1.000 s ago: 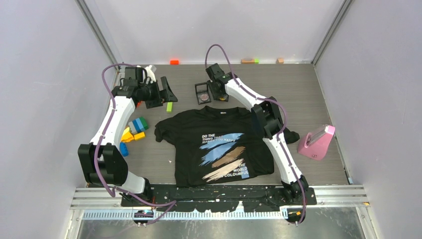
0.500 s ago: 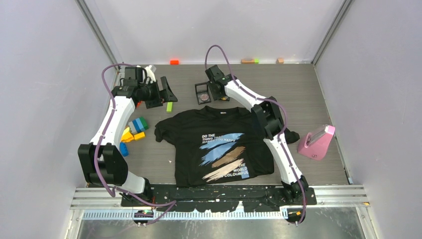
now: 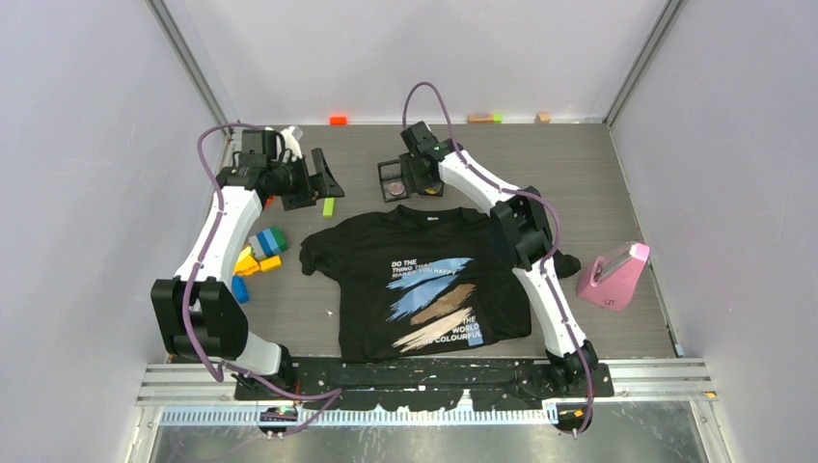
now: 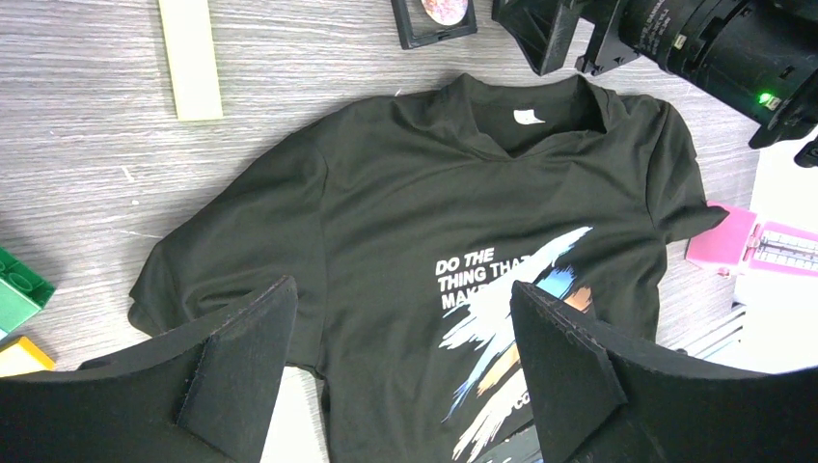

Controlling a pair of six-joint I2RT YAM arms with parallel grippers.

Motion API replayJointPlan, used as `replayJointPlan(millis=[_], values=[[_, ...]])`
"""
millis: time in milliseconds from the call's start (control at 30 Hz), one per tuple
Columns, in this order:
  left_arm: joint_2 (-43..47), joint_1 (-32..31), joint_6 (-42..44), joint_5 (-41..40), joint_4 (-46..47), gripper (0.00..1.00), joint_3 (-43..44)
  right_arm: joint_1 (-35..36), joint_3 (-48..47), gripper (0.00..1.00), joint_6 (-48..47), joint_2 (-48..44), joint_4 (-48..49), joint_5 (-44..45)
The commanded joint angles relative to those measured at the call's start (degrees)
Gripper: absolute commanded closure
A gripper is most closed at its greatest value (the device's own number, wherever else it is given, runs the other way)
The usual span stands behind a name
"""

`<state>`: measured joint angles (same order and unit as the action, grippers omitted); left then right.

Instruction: Pin the brooch onto the clothing

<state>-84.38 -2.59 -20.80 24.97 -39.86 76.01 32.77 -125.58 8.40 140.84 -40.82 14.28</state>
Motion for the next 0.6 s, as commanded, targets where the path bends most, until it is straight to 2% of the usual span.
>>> replayJointPlan(millis=[0,567], values=[[1.04,0.28,-0.30,1.40,1.63,0.16,-0.38,-0.25,-4.98,0.29,1.47,0.99,-1.09,2.37],[1.07,0.25,-0.56,2.27,1.89,0.16,-0.53,-0.28,-4.58,0.26,3.57,2.95,-3.21,0.98]])
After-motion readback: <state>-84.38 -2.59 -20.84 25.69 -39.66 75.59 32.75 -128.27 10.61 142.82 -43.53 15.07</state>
